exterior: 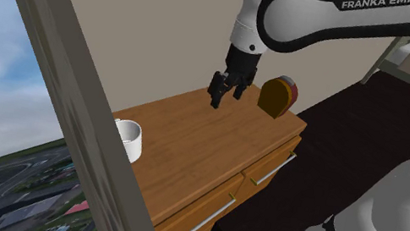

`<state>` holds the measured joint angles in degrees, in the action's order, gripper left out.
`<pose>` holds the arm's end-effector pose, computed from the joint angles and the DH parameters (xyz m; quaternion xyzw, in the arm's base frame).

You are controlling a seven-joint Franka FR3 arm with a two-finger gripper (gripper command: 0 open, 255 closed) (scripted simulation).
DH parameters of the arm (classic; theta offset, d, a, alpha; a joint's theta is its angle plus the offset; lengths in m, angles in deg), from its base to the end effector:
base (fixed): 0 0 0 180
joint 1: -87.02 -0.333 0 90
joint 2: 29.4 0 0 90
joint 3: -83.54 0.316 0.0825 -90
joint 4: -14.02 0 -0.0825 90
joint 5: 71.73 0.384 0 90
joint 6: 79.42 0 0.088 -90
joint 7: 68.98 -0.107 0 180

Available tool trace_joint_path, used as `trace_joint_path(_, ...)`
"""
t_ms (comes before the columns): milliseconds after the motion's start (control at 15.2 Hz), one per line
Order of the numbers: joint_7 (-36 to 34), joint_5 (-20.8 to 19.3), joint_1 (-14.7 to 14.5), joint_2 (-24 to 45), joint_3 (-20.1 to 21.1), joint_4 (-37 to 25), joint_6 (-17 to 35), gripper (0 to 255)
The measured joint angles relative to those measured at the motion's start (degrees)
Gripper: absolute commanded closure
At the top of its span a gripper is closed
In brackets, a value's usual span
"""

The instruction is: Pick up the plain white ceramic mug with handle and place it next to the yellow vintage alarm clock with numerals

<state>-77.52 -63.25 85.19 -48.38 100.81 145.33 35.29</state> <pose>0.4264 0.1646 0.4785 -0.9982 -0.0551 -0.0103 0.0223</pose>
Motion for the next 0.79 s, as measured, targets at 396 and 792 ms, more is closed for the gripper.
trace_joint_path(396, -7.5, -4.3, -0.6, 13.1, 4.6, -8.3, 3.7, 0)
trace_joint_path(792, -15.8, -11.0, -3.1, 27.2, 7.1, -17.5, 6.4, 0)
